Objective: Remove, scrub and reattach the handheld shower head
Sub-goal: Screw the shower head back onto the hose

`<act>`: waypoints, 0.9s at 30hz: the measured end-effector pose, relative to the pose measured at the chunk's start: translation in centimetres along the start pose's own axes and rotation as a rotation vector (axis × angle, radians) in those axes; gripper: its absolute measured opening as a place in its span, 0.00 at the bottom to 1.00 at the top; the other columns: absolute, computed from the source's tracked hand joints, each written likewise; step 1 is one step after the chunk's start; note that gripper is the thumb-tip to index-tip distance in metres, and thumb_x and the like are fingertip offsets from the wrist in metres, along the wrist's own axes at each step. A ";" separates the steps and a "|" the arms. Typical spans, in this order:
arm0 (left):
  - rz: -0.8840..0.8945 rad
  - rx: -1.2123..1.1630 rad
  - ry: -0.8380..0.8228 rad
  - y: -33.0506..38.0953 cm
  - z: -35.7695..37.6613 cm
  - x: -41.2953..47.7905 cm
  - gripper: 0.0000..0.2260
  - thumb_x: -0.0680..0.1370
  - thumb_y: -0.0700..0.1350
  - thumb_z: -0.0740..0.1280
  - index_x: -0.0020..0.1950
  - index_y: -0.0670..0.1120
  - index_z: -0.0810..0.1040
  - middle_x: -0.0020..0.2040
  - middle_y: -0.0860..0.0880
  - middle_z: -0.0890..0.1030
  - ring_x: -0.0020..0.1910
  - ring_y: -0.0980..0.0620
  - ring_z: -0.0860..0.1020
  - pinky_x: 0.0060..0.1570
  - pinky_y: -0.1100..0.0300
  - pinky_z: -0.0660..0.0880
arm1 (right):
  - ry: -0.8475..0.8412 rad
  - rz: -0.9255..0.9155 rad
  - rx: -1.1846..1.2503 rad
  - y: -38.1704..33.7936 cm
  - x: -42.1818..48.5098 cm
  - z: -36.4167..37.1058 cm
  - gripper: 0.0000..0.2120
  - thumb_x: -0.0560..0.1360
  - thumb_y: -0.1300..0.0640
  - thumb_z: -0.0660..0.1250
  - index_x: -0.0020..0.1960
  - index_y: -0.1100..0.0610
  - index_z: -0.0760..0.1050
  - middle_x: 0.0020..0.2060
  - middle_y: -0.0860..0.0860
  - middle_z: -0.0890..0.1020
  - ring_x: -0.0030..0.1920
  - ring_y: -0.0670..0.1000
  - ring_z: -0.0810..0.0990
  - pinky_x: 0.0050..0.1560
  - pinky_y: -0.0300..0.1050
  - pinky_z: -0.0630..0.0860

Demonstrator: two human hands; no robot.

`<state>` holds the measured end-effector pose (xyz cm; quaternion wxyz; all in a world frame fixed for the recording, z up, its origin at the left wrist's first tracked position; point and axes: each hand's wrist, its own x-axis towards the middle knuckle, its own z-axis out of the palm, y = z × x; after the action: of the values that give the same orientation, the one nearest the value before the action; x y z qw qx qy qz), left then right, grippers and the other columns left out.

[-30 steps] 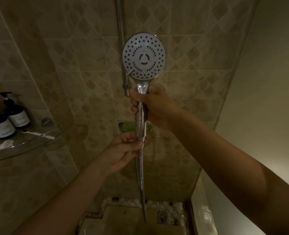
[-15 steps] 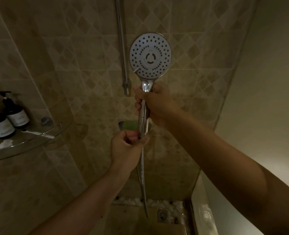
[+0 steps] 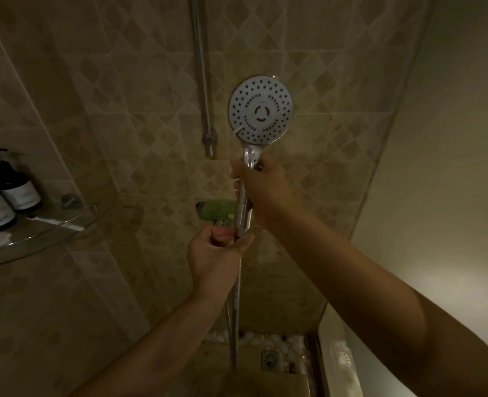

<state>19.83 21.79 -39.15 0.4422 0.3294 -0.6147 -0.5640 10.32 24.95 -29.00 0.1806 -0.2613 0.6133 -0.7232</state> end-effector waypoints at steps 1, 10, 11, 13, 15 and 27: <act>-0.013 -0.004 0.009 0.0 0.0 0.1 0.14 0.62 0.40 0.82 0.35 0.45 0.77 0.32 0.52 0.82 0.33 0.56 0.81 0.37 0.61 0.80 | -0.018 -0.023 -0.023 0.3 0.0 0.0 0.05 0.77 0.56 0.70 0.43 0.54 0.76 0.34 0.49 0.80 0.34 0.47 0.78 0.39 0.44 0.78; -0.072 -0.022 -0.125 0.1 0.0 0.3 0.19 0.62 0.37 0.82 0.45 0.34 0.76 0.34 0.46 0.73 0.31 0.57 0.75 0.38 0.68 0.79 | -0.155 0.155 -0.018 2.1 0.3 -0.3 0.10 0.74 0.60 0.72 0.42 0.53 0.70 0.30 0.50 0.75 0.30 0.50 0.73 0.33 0.46 0.73; -0.090 0.000 -0.164 0.2 -0.1 0.4 0.18 0.63 0.38 0.81 0.46 0.35 0.77 0.34 0.47 0.74 0.32 0.56 0.75 0.37 0.68 0.78 | -0.183 0.195 0.019 1.9 0.4 -0.4 0.10 0.74 0.60 0.72 0.43 0.55 0.70 0.28 0.50 0.74 0.28 0.50 0.73 0.32 0.47 0.72; -0.136 0.010 -0.293 0.6 -0.4 1.0 0.11 0.66 0.38 0.80 0.43 0.40 0.80 0.33 0.50 0.77 0.33 0.57 0.78 0.36 0.69 0.77 | -0.256 0.261 0.113 1.8 0.5 -0.4 0.10 0.75 0.61 0.71 0.42 0.57 0.69 0.25 0.51 0.73 0.25 0.51 0.71 0.30 0.46 0.71; -0.262 -0.141 -0.500 1.1 -0.9 1.7 0.06 0.69 0.35 0.75 0.40 0.45 0.83 0.35 0.51 0.83 0.38 0.55 0.81 0.40 0.63 0.79 | -0.311 0.319 0.197 1.9 0.4 -0.3 0.13 0.77 0.62 0.70 0.39 0.57 0.67 0.23 0.51 0.70 0.23 0.50 0.69 0.27 0.43 0.70; -0.442 -0.249 -0.901 -1.3 -2.6 3.3 0.17 0.72 0.40 0.72 0.59 0.37 0.80 0.57 0.34 0.82 0.51 0.39 0.84 0.50 0.50 0.80 | -0.416 0.575 0.400 5.3 1.5 -2.7 0.23 0.73 0.37 0.69 0.36 0.55 0.70 0.24 0.50 0.70 0.25 0.49 0.70 0.32 0.43 0.71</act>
<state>20.83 17.58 -39.92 0.0398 0.1207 -0.5882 -0.7987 7.15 25.25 -34.32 0.5429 -0.1794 0.4591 -0.6800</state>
